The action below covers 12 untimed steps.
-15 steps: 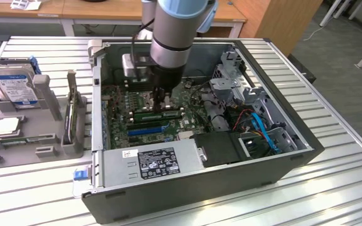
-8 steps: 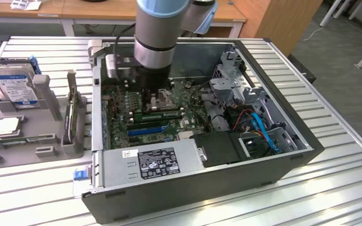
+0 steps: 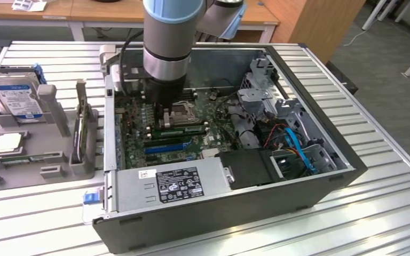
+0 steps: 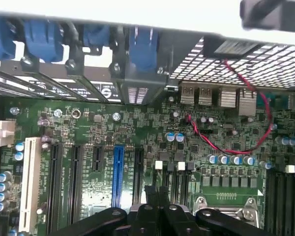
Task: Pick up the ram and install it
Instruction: 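Press down the ram until it locks into place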
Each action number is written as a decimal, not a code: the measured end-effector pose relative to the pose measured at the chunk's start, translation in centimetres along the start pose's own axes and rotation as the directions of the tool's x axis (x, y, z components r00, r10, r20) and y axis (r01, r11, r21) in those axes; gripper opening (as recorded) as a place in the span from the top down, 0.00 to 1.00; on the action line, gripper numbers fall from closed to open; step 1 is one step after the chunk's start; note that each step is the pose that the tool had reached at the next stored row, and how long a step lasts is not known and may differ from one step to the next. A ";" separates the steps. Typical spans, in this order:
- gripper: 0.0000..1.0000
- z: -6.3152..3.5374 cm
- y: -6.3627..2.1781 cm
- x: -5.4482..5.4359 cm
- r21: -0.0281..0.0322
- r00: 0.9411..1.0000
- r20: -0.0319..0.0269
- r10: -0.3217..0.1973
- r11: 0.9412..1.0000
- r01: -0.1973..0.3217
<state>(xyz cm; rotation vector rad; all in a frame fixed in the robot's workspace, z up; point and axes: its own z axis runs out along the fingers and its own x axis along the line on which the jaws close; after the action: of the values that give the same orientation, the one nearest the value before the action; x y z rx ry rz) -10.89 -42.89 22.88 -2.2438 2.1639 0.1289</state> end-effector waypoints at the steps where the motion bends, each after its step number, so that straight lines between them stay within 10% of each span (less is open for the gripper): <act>1: 0.89 0.18 0.01 0.0 0.000 1.000 0.000 0.000 1.000 0.000; 7: 0.89 0.80 0.01 0.1 0.000 1.000 -0.001 0.000 1.000 0.000; 12: 0.89 -1.20 0.07 -0.1 0.000 1.000 0.000 0.003 1.000 -0.003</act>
<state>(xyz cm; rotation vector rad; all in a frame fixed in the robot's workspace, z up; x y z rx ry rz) -10.90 -42.88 24.08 -2.2400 2.1677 0.1292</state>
